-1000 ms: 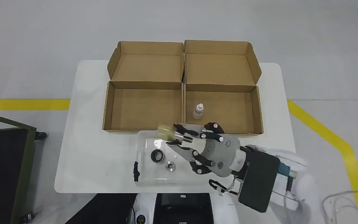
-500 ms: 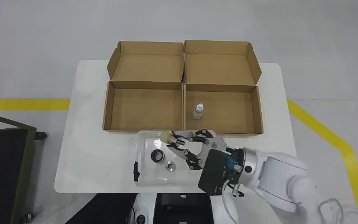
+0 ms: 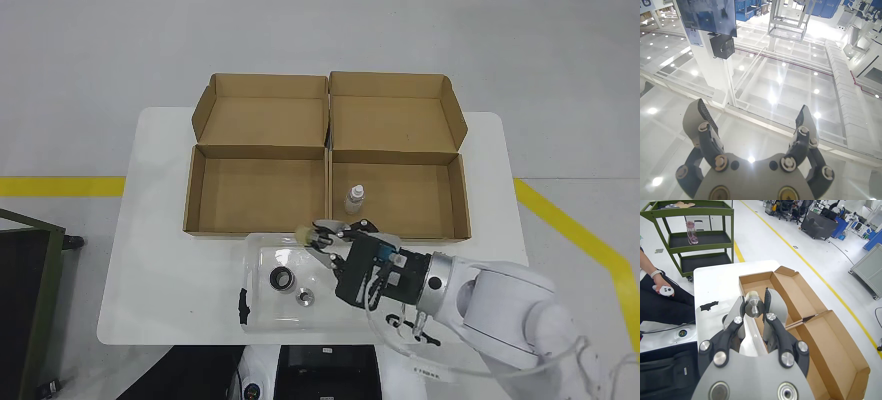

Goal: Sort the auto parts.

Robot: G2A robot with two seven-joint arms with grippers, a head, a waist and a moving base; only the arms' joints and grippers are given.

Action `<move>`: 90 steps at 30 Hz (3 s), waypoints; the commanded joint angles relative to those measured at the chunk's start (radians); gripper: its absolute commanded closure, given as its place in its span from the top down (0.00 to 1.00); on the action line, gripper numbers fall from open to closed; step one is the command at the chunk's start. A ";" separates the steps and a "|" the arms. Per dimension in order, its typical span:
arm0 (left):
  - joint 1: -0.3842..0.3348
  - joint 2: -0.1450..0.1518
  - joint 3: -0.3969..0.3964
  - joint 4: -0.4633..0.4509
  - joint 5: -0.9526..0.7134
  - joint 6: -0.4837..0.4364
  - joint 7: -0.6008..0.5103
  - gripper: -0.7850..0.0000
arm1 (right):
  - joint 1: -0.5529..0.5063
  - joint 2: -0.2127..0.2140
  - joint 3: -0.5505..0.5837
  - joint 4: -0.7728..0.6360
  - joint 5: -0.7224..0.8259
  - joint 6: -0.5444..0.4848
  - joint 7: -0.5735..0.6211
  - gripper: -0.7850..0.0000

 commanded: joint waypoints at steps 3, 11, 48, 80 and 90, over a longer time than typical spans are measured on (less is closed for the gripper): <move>0.000 0.000 0.000 0.000 0.000 0.000 0.000 1.00 | -0.002 0.000 0.001 0.000 -0.002 -0.001 -0.008 0.00; 0.000 0.000 0.000 0.000 0.000 0.000 0.000 1.00 | -0.002 0.000 0.001 0.000 -0.002 -0.001 -0.008 0.00; 0.000 0.000 0.000 0.000 0.000 0.000 0.000 1.00 | 0.071 -0.003 0.051 0.284 -0.025 -0.053 -0.224 0.00; 0.000 0.000 0.000 0.000 0.000 0.000 0.000 1.00 | 0.052 0.052 0.212 0.357 -0.036 -0.104 0.179 0.00; 0.000 0.000 0.000 0.000 0.000 0.000 0.000 1.00 | 0.146 0.042 0.078 0.444 -0.083 -0.064 0.293 0.00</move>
